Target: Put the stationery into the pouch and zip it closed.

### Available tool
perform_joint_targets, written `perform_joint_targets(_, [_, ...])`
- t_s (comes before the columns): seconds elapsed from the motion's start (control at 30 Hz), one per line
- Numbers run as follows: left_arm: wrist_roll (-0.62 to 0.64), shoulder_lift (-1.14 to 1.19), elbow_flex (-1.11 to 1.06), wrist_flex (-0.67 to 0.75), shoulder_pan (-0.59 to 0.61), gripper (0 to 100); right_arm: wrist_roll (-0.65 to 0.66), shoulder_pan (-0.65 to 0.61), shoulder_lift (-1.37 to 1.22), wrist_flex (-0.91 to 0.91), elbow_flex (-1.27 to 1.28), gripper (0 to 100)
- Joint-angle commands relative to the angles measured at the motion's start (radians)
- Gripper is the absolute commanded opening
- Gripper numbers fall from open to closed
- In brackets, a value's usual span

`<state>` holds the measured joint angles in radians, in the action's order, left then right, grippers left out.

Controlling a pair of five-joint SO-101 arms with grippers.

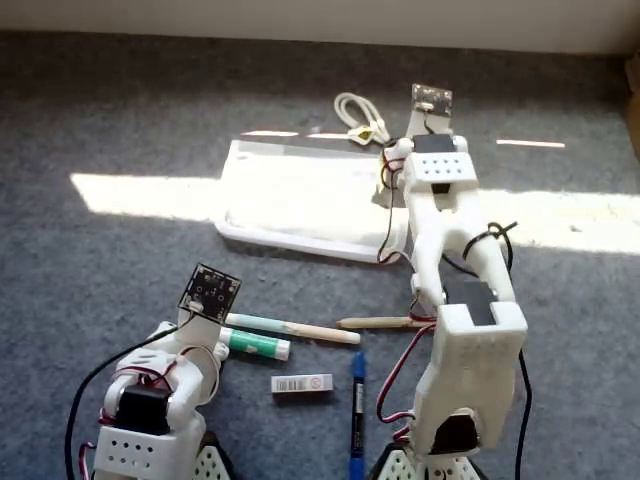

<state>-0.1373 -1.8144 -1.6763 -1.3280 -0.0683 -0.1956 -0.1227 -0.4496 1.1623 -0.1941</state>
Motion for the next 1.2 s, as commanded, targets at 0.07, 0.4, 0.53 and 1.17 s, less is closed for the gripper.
perform_joint_targets(0.07, [0.012, -0.002, -0.019, -0.006, 0.002, 1, -0.009, 0.005, -0.01, -0.005, -0.065, 16.0])
perform_joint_targets(0.4, [0.012, -0.002, -0.019, -0.006, 0.002, 1, -0.002, -0.041, -0.008, 0.11, -0.07, 1.5])
perform_joint_targets(0.53, [0.012, -0.002, -0.019, -0.006, 0.002, 1, -0.002, -0.079, 0.001, 0.213, -0.081, 1.5])
perform_joint_targets(1.17, [0.012, -0.002, -0.019, -0.006, 0.002, 1, 0.0, -0.206, 0.148, 0.331, -0.088, 1.5])
